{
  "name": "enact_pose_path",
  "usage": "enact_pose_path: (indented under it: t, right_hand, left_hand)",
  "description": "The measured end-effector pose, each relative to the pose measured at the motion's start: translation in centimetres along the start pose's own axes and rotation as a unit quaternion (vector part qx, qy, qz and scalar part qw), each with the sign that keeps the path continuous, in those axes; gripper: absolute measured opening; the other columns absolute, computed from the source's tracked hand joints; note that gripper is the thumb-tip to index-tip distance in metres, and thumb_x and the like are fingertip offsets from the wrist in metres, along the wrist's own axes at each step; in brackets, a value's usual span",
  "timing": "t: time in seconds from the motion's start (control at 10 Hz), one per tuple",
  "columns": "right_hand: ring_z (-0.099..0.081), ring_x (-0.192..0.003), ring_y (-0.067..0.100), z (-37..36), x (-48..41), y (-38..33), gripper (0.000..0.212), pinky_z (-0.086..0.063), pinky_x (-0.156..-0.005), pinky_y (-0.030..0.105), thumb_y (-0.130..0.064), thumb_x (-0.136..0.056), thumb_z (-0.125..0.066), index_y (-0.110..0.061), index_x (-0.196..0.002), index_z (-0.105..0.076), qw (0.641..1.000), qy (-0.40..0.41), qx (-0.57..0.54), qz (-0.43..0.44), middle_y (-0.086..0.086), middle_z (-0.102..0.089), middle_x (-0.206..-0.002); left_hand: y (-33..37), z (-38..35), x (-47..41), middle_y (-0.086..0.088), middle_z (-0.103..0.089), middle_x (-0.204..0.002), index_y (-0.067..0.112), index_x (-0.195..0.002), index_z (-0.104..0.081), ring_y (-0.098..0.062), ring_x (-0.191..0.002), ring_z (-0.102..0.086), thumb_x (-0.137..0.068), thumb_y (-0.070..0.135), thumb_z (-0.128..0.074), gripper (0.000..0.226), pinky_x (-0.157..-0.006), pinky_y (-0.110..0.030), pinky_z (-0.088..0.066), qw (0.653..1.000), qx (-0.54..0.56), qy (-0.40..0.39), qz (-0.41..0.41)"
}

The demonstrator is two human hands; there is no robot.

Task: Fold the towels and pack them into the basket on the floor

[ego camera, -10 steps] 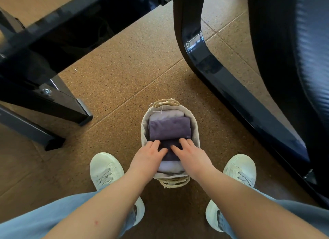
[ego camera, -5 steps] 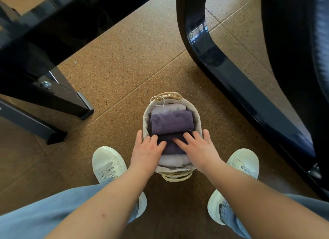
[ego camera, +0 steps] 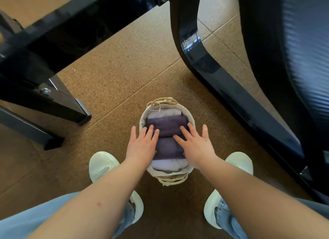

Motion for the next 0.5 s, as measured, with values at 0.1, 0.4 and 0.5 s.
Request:
enact_pose_path:
  t: [0.1, 0.4, 0.5]
  right_hand:
    - [0.021, -0.155, 0.034, 0.0, -1.2, 0.1, 0.073, 0.017, -0.113, 0.075, -0.041, -0.103, -0.049, -0.046, -0.161, -0.004, 0.999, -0.037, 0.028, -0.011, 0.003, 0.007, -0.172]
    - [0.013, -0.156, 0.039, 2.0, -0.8, -0.5, 0.068, 0.005, -0.117, 0.073, -0.032, -0.102, -0.052, -0.04, -0.161, -0.019, 0.998, -0.059, 0.007, -0.019, 0.008, -0.004, -0.172]
    - [0.01, -0.156, 0.038, 2.3, 1.0, -0.7, 0.076, -0.004, -0.119, 0.071, -0.032, -0.1, -0.057, -0.037, -0.162, -0.014, 0.999, -0.05, -0.01, -0.018, 0.01, -0.007, -0.171]
  left_hand:
    - [-0.2, -0.1, -1.0, -0.007, 0.001, -0.172, 0.022, -0.163, 0.001, -0.03, -0.157, -0.004, -0.104, 0.05, -0.041, 0.077, -0.12, -0.067, 0.003, 1.0, -0.015, -0.018, 0.002]
    - [-0.3, 1.2, 1.3, -0.004, 0.006, -0.172, 0.027, -0.163, 0.001, -0.035, -0.157, 0.005, -0.1, 0.054, -0.046, 0.083, -0.121, -0.065, 0.001, 0.998, 0.052, -0.03, 0.006]
    - [-0.5, 1.8, 3.0, -0.003, 0.006, -0.172, 0.03, -0.163, -0.001, -0.035, -0.157, 0.003, -0.095, 0.062, -0.049, 0.089, -0.123, -0.063, -0.002, 0.996, 0.074, -0.044, -0.001]
Point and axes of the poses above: each hand's wrist, its own x-axis away from the middle knuckle, its own z-axis out of the back of the hand, y = z × x, the point moved 3 cm from there along -x, towards the middle knuckle
